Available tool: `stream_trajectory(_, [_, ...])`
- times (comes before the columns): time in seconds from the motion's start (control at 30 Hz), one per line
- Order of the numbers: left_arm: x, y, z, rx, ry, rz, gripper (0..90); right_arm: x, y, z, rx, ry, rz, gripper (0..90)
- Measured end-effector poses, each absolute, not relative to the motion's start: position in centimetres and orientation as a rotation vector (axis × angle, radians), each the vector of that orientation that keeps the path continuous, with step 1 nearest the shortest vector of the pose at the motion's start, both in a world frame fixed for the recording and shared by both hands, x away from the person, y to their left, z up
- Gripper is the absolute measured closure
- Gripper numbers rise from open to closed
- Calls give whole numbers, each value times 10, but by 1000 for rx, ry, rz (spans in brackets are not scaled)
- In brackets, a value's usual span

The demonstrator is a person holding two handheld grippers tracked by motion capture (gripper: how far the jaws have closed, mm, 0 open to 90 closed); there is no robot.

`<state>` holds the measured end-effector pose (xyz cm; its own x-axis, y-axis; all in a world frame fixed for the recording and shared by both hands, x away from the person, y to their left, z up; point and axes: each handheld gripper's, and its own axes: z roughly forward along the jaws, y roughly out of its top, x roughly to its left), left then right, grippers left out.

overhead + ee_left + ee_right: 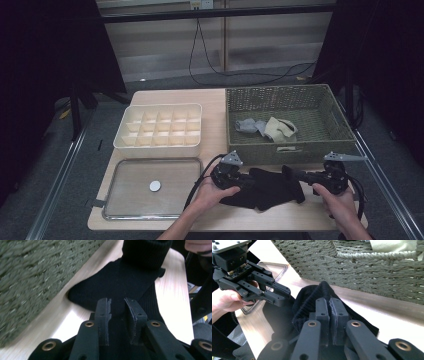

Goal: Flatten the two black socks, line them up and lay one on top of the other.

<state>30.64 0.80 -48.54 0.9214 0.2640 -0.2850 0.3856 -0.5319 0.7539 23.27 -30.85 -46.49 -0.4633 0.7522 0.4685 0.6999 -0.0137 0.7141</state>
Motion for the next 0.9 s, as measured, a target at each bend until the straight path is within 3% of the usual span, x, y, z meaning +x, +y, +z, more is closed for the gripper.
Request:
stream_trajectory(0.6, [314,-15,-504,2228,478,-170,665,233,-307,-466,1600,2173,1497,858])
stream_trajectory(0.9, [316,-17,-506,2245,477,-152,884,234,-307,-467,1598,2179,1494,858])
